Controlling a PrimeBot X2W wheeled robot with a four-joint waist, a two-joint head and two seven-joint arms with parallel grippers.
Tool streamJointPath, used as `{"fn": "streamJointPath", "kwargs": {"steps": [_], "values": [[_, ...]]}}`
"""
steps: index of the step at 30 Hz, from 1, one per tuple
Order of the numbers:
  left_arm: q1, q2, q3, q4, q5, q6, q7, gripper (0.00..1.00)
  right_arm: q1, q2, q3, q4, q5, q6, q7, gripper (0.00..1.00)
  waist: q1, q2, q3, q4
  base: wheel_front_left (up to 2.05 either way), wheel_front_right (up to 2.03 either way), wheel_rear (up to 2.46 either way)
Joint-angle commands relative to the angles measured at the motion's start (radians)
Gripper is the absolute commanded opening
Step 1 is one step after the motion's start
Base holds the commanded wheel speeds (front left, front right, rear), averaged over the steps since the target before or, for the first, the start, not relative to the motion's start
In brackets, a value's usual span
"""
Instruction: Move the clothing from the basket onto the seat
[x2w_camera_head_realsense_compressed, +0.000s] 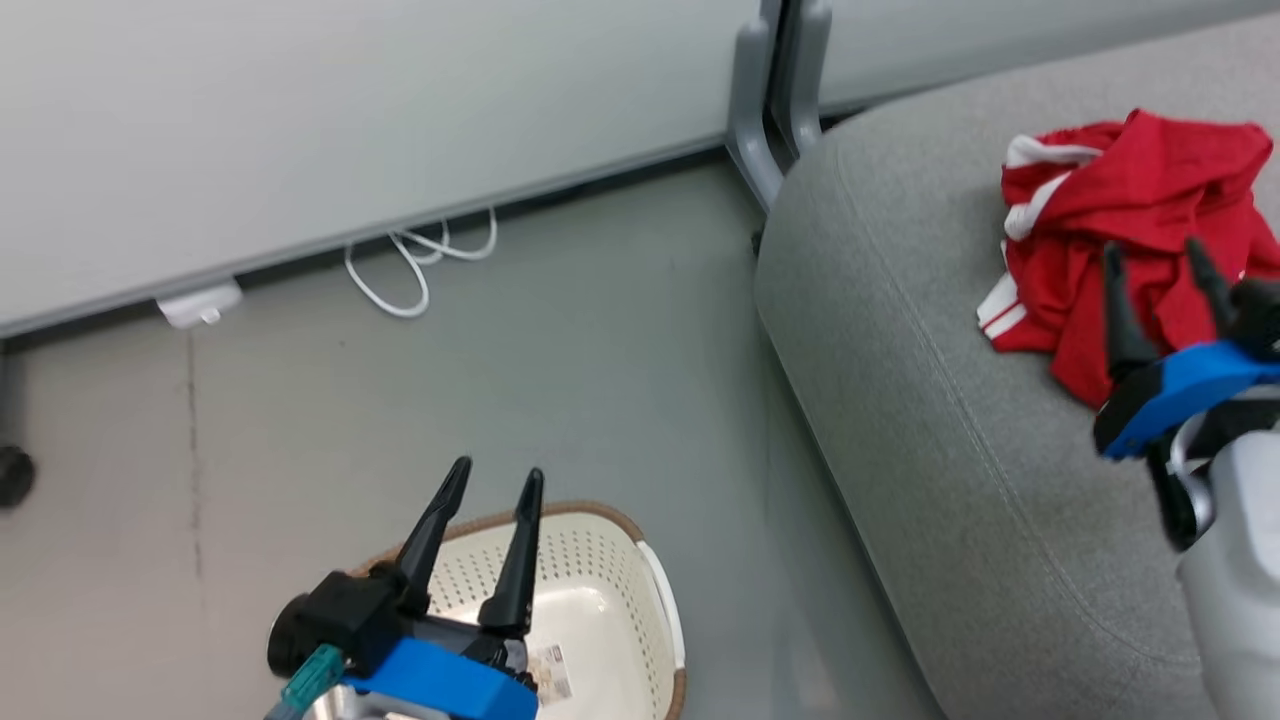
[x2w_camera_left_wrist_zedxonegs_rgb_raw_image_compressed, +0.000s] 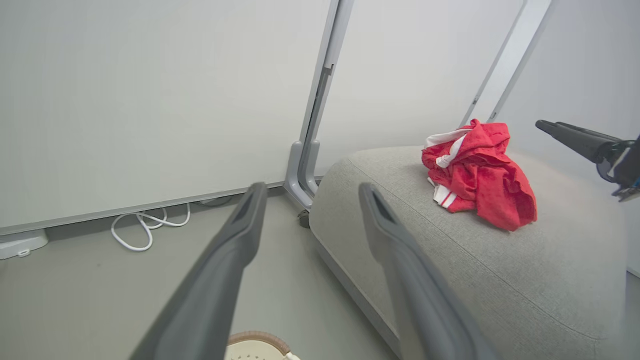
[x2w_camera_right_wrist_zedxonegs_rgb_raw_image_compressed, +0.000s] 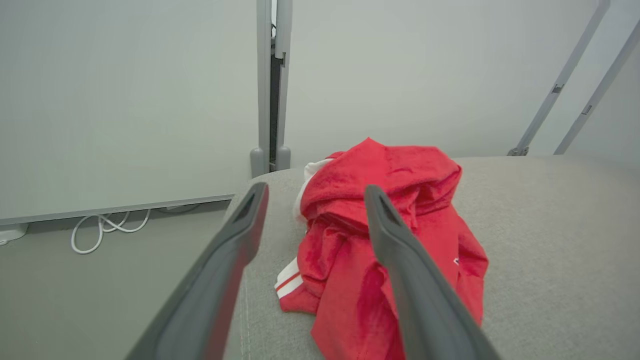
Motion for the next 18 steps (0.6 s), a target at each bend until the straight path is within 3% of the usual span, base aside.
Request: {"fn": "streamJointPath", "kwargs": {"steps": [1, 8, 18], "values": [[0.02, -0.006, 0.018, 0.004, 0.005, -0.002, -0.003, 1.0, 0.042, 0.004, 0.022, -0.029, 0.012, 0.0, -0.001, 1.0, 0.0003, -0.0001, -0.079, 0.038, 0.0, 0.0, 0.0], [0.107, -0.038, 0.099, 0.01, 0.026, -0.002, -0.003, 1.0, 0.231, 0.033, 0.128, -0.236, 0.077, 0.0, 0.068, 1.0, 0.0003, -0.0001, -0.156, 0.091, 0.0, 0.0, 0.0], [0.179, -0.062, 0.224, 0.022, 0.048, -0.002, -0.003, 1.0, 0.451, 0.086, 0.128, -0.483, 0.077, 0.0, 0.14, 1.0, 0.0003, -0.0001, -0.199, 0.181, 0.0, 0.0, 0.0]]}}
